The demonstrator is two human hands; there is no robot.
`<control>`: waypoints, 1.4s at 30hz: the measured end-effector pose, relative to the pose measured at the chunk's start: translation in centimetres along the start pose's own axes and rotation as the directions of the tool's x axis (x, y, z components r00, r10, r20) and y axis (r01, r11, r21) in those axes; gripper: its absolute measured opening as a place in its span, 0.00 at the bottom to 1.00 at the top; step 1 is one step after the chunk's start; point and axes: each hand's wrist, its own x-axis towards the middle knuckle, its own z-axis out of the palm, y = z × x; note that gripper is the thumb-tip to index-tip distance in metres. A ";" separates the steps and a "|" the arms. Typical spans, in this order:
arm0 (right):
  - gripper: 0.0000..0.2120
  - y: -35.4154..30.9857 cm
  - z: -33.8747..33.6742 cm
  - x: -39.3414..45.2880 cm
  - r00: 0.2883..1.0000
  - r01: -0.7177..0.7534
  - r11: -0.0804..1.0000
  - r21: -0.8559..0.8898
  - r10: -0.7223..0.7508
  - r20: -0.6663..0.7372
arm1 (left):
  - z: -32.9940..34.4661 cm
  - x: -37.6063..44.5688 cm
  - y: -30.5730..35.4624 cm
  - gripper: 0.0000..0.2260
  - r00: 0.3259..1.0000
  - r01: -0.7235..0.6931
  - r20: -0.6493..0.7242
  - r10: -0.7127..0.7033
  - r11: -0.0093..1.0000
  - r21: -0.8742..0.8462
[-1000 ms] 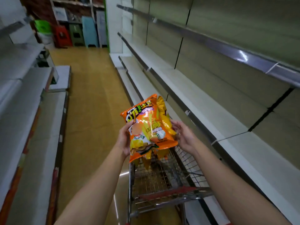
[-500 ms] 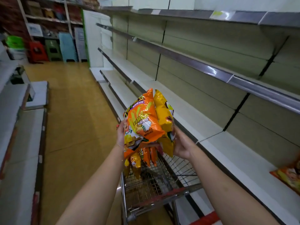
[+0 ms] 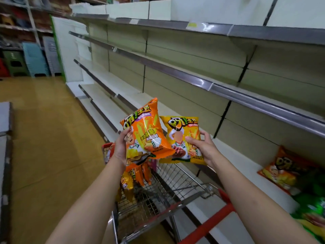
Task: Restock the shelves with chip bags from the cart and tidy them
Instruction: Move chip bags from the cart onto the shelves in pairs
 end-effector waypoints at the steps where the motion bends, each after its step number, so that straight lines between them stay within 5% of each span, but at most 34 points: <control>1: 0.31 -0.1 -0.8 -0.5 1.000 0.010 1.000 -0.023 -0.010 0.015 | 0.7 0.3 -0.5 0.21 1.000 0.006 0.010 -0.006 1.000 -0.008; 7: 0.33 0.4 -5.2 -3.6 0.998 0.013 0.990 -0.139 -0.005 0.058 | 6.3 0.9 -4.4 0.32 0.984 0.142 0.101 -0.150 0.986 0.085; 13: 0.35 1.3 -10.4 -7.5 1.000 -0.014 1.000 -0.002 0.014 0.021 | 11.1 0.0 -8.0 0.41 0.959 0.229 0.131 -0.251 0.960 0.161; 25: 0.39 4.3 -20.6 -19.4 0.984 0.022 0.998 0.061 -0.010 -0.180 | 20.5 -5.9 -16.0 0.41 0.891 0.338 0.244 -0.382 0.919 0.205; 29: 0.62 5.6 -24.4 -22.5 0.942 0.091 0.995 0.037 -0.074 -0.327 | 22.2 -7.7 -17.8 0.43 0.899 0.302 0.248 -0.360 0.922 0.243; 33: 0.35 5.9 -26.6 -26.4 0.923 0.098 0.992 0.078 -0.061 -0.379 | 24.1 -10.1 -19.1 0.29 0.873 0.306 0.294 -0.390 0.906 0.292; 37: 0.35 6.9 -28.5 -29.1 0.899 0.112 0.993 0.036 -0.086 -0.429 | 26.0 -12.1 -20.5 0.10 0.871 0.316 0.227 -0.436 0.850 0.422; 42: 0.23 8.9 -30.4 -32.0 0.889 0.082 0.996 0.025 -0.062 -0.455 | 28.1 -13.7 -23.0 0.15 0.812 0.366 0.138 -0.567 0.680 0.636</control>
